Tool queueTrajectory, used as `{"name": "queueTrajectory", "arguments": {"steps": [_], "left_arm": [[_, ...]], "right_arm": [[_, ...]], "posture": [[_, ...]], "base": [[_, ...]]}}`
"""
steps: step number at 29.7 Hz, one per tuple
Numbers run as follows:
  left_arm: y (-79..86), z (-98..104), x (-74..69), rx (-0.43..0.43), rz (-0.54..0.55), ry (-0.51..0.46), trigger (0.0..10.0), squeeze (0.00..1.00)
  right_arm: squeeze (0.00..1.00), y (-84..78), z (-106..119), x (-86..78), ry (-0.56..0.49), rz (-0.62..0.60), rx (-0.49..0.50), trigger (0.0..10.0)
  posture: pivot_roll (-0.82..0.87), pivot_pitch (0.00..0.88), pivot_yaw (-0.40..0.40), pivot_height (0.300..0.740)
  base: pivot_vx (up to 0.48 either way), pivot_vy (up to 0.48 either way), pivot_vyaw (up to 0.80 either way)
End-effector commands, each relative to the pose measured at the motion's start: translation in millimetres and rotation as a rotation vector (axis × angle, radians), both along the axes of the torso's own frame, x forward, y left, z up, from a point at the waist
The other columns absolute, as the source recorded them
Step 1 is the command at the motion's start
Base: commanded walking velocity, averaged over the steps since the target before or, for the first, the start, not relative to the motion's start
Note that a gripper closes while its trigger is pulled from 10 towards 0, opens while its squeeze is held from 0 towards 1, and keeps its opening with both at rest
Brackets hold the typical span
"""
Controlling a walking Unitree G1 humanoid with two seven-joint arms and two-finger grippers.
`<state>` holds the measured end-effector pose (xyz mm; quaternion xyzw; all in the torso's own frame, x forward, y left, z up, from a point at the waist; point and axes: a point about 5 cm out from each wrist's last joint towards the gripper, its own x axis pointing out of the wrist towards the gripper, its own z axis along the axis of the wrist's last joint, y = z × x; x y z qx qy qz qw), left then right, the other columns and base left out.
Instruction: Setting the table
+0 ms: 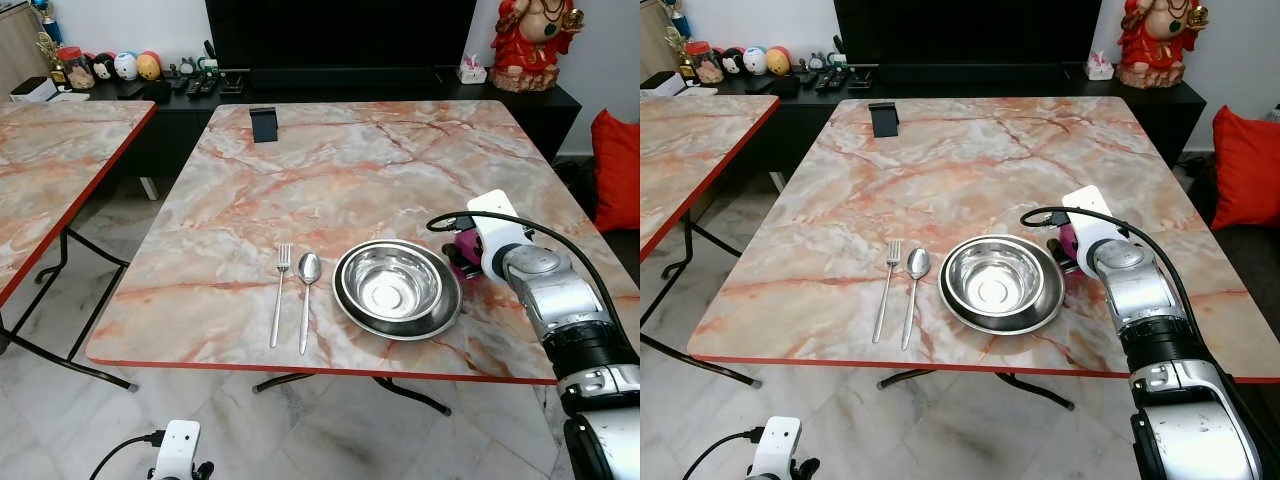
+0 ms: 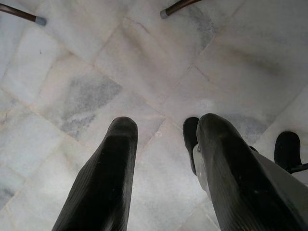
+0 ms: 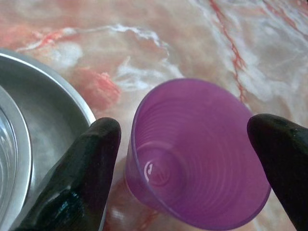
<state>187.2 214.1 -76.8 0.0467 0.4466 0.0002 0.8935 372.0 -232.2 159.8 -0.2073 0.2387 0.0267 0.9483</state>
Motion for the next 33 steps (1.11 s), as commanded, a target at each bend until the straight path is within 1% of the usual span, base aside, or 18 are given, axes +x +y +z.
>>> {"name": "queueTrajectory", "arguments": {"steps": [1, 2, 3, 12, 17, 20, 22, 25, 26, 27, 28, 29, 30, 32, 33], "left_arm": [[1.7, -3, -6.6, 0.009, 0.001, 0.034, 10.0, 0.0], [1.7, -3, -6.6, 0.009, 0.001, 0.034, 10.0, 0.0], [1.7, -3, -6.6, 0.009, 0.001, 0.034, 10.0, 0.0], [1.4, -3, -6.4, 0.006, 0.002, 0.034, 10.0, 0.0], [1.4, -3, -6.3, 0.006, 0.002, 0.034, 10.0, 0.0], [1.1, -3, -6.3, 0.005, 0.001, 0.033, 10.0, 0.0], [1.0, -3, -6.4, 0.005, 0.001, 0.033, 10.0, 0.0], [1.4, -3, -6.2, 0.006, 0.001, 0.033, 10.0, 0.0], [1.4, -3, -6.2, 0.006, 0.001, 0.033, 10.0, 0.0], [1.5, -3, -6.0, 0.006, -0.001, 0.033, 10.0, 0.0], [1.5, -3, -6.0, 0.006, -0.001, 0.033, 10.0, 0.0], [1.6, -3, -5.7, 0.006, -0.003, 0.031, 10.0, 0.0], [1.6, -3, -5.6, 0.005, -0.004, 0.029, 10.0, 0.0], [2.0, -3, -5.4, 0.006, -0.003, 0.024, 10.0, 0.0], [2.1, -2, -5.4, 0.006, -0.002, 0.023, 10.0, 0.0]], "right_arm": [[0.25, 1.2, 9, 4.1, -0.033, -0.002, 0.014, 10.0], [0.25, 1.2, 9, 4.1, -0.033, -0.002, 0.014, 10.0], [0.0, 1.4, 11, 4.5, -0.037, -0.001, 0.013, 10.0], [0.0, 4.2, 16, 5.7, -0.055, 0.006, 0.035, 10.0], [0.0, 1.2, 31, 7.8, -0.112, -0.006, 0.018, 10.0], [0.0, -1.1, 42, 7.6, -0.183, -0.032, 0.031, 10.0], [0.0, -1.4, 48, 4.5, -0.242, -0.026, 0.039, 10.0], [0.0, -2.6, 55, -6.5, -0.342, -0.041, 0.087, 10.0], [0.0, -2.6, 55, -6.5, -0.342, -0.041, 0.087, 10.0], [0.0, -6.5, 61, -13.6, -0.433, -0.077, 0.134, 10.0], [0.0, -6.5, 61, -13.6, -0.433, -0.077, 0.134, 10.0], [0.0, -8.2, 64, -19.2, -0.516, -0.1, 0.177, 10.0], [0.0, -8.1, 65, -21.1, -0.542, -0.104, 0.19, 10.0], [0.0, -2.1, 64, -27.4, -0.607, -0.079, 0.189, 10.0], [0.0, -0.5, 64, -29.0, -0.621, -0.072, 0.187, 10.0]], "posture": [[-0.07, 0.0, 0.027, 0.74], [-0.07, 0.0, 0.027, 0.74], [-0.07, 0.0, 0.027, 0.74], [-0.07, 0.0, 0.027, 0.74], [-0.07, 0.0, 0.028, 0.74], [-0.07, 0.0, 0.025, 0.74], [-0.07, 0.0, 0.024, 0.74], [-0.08, 0.0, 0.032, 0.74], [-0.08, 0.0, 0.032, 0.74], [-0.08, 0.0, 0.037, 0.74], [-0.08, 0.0, 0.037, 0.74], [-0.08, 0.0, 0.039, 0.74], [-0.08, 0.0, 0.039, 0.74], [-0.08, 0.0, 0.04, 0.74], [-0.08, 0.0, 0.04, 0.74]], "base": [[0.0, 0.0, 0.0], [0.0, 0.0, 0.0], [0.0, 0.0, 0.0], [0.0, 0.0, 0.0], [0.0, 0.0, 0.0], [0.0, 0.0, 0.0], [0.0, 0.0, 0.0], [0.0, 0.0, 0.0], [0.0, 0.0, 0.0], [0.0, 0.0, 0.0], [0.0, 0.0, 0.0], [0.0, 0.0, 0.0], [0.0, 0.0, 0.0], [0.0, 0.0, 0.0], [0.0, 0.0, 0.0]]}}
